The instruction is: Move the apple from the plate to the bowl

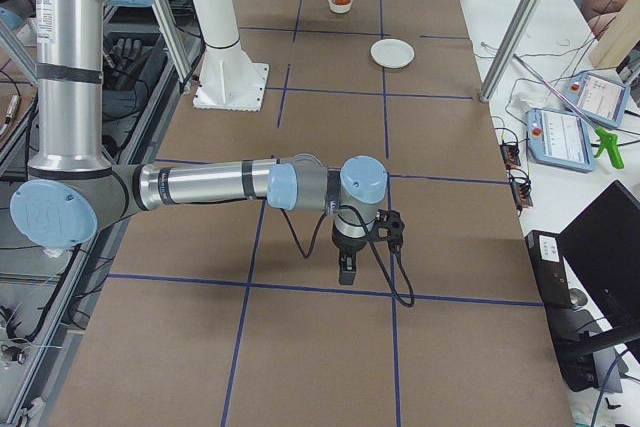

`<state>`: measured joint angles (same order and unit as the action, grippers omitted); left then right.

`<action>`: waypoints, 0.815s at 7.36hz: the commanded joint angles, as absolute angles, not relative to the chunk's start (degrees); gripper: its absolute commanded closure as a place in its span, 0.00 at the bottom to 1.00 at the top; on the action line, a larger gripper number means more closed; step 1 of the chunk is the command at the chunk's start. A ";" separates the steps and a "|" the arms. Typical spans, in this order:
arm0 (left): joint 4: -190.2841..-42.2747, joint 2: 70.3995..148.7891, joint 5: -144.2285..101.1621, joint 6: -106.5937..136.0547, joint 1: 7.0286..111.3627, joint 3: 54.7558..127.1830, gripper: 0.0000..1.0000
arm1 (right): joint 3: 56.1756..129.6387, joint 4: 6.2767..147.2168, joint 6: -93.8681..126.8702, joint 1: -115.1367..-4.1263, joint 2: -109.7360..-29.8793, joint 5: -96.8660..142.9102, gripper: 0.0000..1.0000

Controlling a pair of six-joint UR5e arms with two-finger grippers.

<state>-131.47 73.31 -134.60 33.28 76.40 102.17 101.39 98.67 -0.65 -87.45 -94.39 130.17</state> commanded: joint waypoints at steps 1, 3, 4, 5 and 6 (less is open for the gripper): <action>-111.57 75.30 -136.14 4.78 90.39 101.16 0.01 | 101.43 98.70 -0.62 -87.45 -94.39 130.17 0.00; -93.58 88.70 -134.57 -1.93 94.91 96.79 0.01 | 101.43 98.70 -0.62 -87.45 -94.39 130.17 0.00; -88.73 92.60 -134.82 -1.76 95.01 96.16 0.01 | 101.43 98.70 -0.62 -87.45 -94.39 130.17 0.00; -89.03 92.11 -135.17 -1.67 95.10 96.33 0.00 | 101.34 98.70 -0.62 -87.45 -94.39 130.17 0.00; -89.12 91.07 -135.18 -1.32 94.92 96.59 0.00 | 101.34 98.70 -0.62 -87.45 -94.39 130.17 0.00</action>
<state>-90.07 91.15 -135.06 -1.45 94.89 96.55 101.39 98.70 -0.62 -87.45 -94.39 130.17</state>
